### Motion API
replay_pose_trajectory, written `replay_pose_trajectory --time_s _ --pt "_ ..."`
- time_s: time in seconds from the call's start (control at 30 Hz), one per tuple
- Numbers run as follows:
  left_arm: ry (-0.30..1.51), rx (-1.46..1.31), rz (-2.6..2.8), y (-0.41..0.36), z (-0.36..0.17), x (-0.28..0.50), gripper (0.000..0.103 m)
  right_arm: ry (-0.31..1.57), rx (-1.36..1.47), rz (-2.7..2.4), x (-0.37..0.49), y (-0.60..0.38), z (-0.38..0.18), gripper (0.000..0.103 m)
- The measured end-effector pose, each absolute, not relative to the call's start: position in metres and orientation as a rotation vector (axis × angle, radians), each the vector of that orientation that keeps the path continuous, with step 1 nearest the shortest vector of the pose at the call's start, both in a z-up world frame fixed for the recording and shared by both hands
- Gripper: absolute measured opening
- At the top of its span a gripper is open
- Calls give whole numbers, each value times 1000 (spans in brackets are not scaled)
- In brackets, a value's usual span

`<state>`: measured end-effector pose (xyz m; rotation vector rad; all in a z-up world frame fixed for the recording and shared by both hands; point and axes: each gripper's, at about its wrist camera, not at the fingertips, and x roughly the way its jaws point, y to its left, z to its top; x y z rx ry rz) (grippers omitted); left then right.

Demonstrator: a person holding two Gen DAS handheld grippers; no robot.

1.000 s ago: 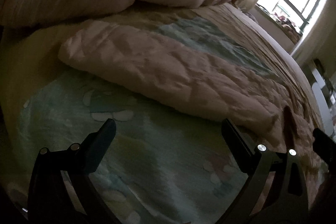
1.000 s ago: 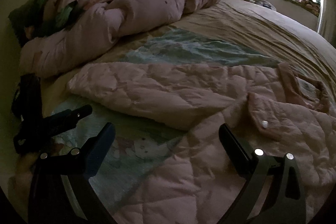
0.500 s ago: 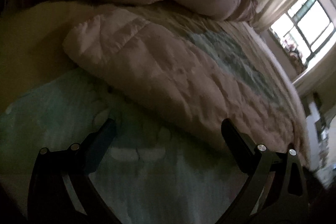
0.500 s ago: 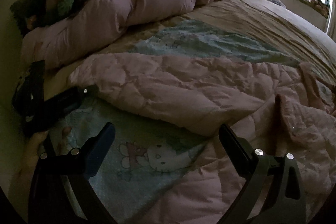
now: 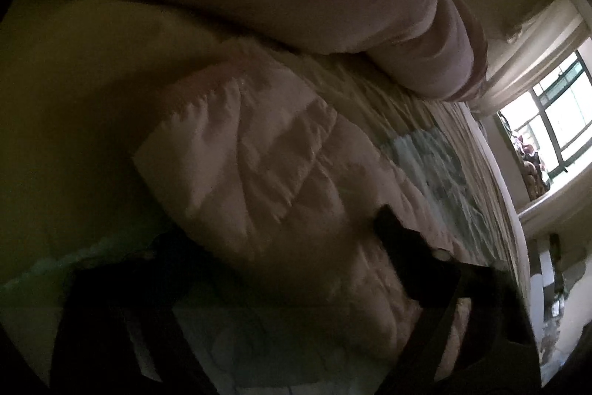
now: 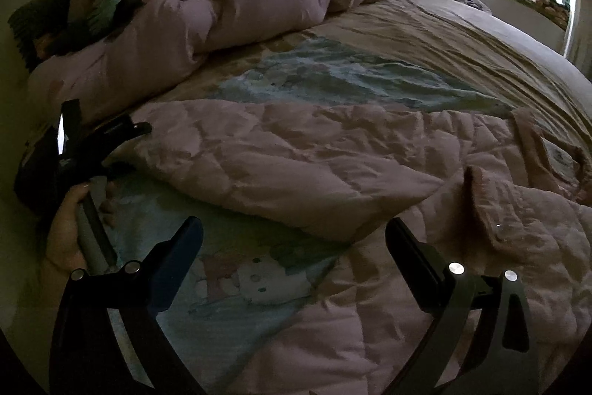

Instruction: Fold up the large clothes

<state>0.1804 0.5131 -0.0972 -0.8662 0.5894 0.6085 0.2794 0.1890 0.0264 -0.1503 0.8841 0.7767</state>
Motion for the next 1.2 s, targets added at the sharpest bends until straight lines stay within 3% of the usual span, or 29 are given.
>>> replay_pose_trajectory --time_s 0.07,0.17,0.67,1.2 --pt "560 -870 613 515 -94 176 34 883 -142 768 281 187 27 98" --pt "518 -871 577 516 -85 169 17 881 -145 761 281 184 28 98" --pt "340 -625 444 467 19 160 9 855 -94 696 285 128 43 98" --pt "239 -480 316 401 70 157 6 813 6 617 290 57 61 98"
